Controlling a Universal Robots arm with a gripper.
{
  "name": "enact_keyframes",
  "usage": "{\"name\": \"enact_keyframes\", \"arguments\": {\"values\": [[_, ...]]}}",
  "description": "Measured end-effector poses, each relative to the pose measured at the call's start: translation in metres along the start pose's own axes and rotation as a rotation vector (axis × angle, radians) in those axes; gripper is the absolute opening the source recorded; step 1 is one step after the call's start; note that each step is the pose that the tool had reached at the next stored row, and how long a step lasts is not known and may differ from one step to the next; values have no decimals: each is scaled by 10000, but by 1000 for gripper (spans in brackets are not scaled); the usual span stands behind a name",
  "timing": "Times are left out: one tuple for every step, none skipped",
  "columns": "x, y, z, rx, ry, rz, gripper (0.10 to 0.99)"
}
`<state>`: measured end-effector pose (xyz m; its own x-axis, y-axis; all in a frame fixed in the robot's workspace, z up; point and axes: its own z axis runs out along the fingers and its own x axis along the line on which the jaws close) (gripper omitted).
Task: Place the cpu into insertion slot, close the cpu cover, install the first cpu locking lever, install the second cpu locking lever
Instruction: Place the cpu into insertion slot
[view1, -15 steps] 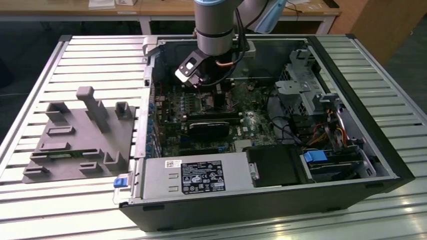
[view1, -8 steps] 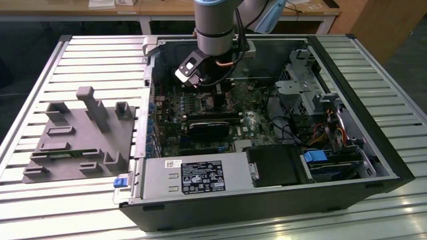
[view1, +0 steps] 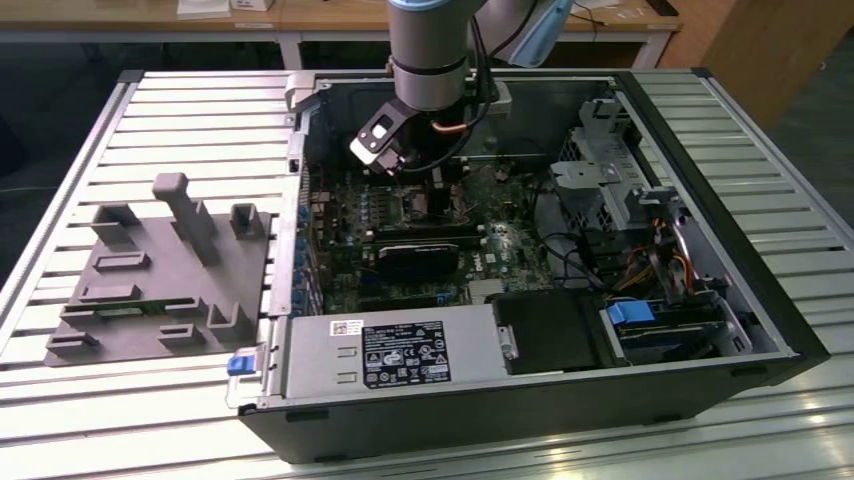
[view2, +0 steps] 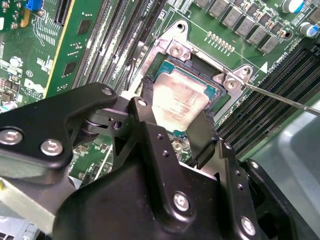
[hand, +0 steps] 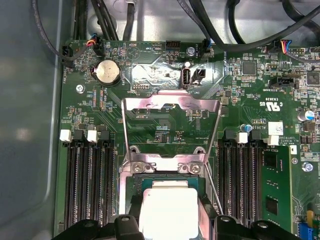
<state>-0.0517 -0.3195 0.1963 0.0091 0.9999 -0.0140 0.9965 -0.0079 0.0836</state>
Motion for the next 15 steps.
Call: {"name": "enact_keyframes", "arguments": {"values": [[0,0,-3,-3,5,1,522],[1,1,-7,-2,11,2,522],[0,1,-13,0,15,1,522],[0,1,-16,1,23,2,522],[0,2,-16,-1,37,4,522],[0,2,-16,-1,44,6,522],[0,1,-16,1,54,10,522],[-1,1,-17,2,71,16,522],[-1,2,-16,2,101,24,522],[0,1,-16,2,123,29,522],[0,1,-15,2,127,32,522],[0,1,-13,1,130,36,522],[0,1,-10,1,132,41,522],[0,0,-8,2,130,45,522],[-1,0,-6,3,129,47,522]]}}
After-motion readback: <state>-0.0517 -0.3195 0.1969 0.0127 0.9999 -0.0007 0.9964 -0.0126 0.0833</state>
